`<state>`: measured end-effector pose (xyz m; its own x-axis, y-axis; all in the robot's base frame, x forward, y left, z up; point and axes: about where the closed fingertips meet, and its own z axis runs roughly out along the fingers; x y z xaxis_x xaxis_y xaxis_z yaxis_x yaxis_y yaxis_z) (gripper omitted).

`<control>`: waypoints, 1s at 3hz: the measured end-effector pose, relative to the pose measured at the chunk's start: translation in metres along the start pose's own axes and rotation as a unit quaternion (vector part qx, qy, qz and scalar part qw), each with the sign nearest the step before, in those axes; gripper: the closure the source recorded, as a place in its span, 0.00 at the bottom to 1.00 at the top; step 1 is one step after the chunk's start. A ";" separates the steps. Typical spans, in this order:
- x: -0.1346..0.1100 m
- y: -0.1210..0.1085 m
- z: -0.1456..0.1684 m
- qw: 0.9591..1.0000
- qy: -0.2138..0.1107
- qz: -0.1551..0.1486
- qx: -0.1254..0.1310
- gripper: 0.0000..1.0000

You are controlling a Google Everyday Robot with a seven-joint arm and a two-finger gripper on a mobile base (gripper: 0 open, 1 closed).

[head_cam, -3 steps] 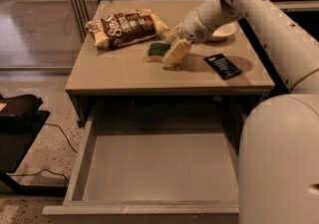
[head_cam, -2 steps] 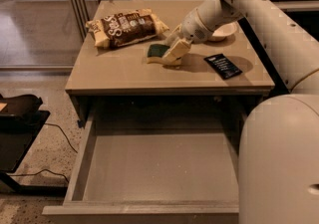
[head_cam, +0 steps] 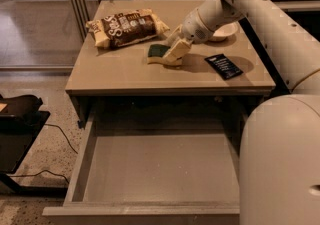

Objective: Place sponge into top drawer

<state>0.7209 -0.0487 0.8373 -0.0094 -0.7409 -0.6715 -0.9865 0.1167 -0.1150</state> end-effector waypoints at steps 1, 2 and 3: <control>0.000 0.000 0.000 1.000 0.000 0.000 0.000 1.00; 0.001 0.010 0.000 1.000 -0.002 -0.011 -0.007 1.00; 0.002 0.039 -0.018 0.999 -0.020 -0.025 -0.001 1.00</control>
Offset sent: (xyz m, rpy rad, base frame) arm -0.0287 -0.0049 -0.0002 -0.0005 -0.0212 0.0554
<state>0.6797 -0.0578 0.8447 0.0474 -0.7190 -0.6934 -0.9857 0.0787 -0.1490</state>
